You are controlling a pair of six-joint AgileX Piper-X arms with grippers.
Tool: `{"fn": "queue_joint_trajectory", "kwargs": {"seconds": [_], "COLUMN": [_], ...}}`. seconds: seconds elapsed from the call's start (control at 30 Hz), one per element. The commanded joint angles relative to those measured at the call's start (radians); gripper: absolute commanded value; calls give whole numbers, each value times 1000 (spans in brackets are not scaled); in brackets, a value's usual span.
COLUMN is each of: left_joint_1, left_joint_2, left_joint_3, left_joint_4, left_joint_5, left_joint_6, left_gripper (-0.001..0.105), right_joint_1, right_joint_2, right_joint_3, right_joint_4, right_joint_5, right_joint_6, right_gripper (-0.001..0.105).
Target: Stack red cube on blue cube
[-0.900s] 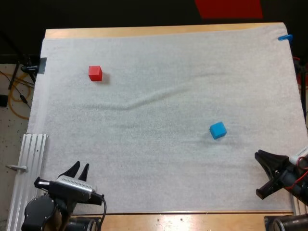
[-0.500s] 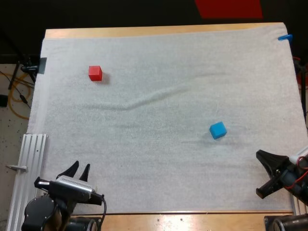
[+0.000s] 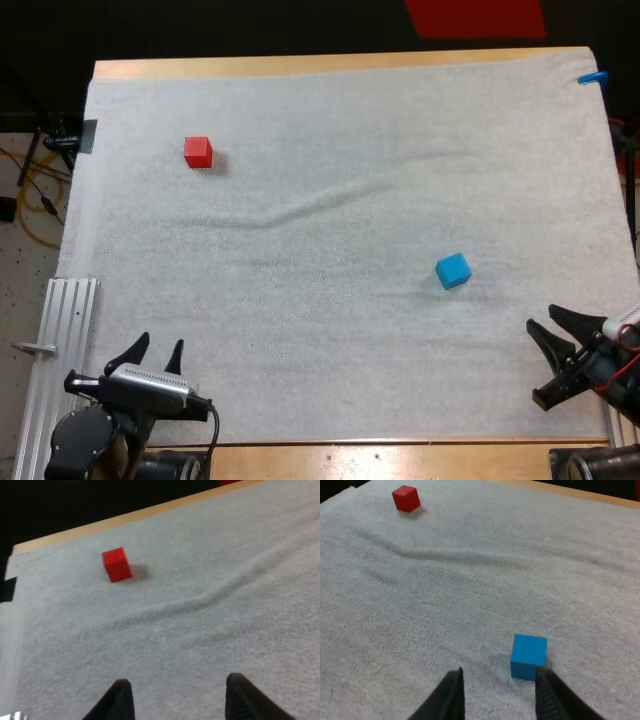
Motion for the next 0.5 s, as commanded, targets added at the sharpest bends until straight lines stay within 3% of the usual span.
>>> {"fn": "queue_joint_trajectory", "kwargs": {"seconds": [0.0,0.2,0.33,0.4,0.47], "left_joint_1": [0,0,0,0,0], "left_joint_2": [-116,-52,36,81,149], "left_joint_3": [-4,-17,-55,-75,-98], "left_joint_4": [-27,-147,-237,-259,-289], "left_joint_5": [-32,-71,-151,-167,-173], "left_joint_6": [-7,-7,-9,-9,-9], "left_gripper": [43,43,43,43,43], "right_joint_1": [3,3,3,3,3], "right_joint_2": [1,1,1,1,1], "right_joint_3": [-10,-10,-10,-10,-10], "right_joint_4": [-5,-5,-5,-5,-5], "right_joint_5": [-1,-1,14,15,15], "right_joint_6": [-10,-10,-10,-10,-10], "right_gripper": [32,27,24,17,1]}}
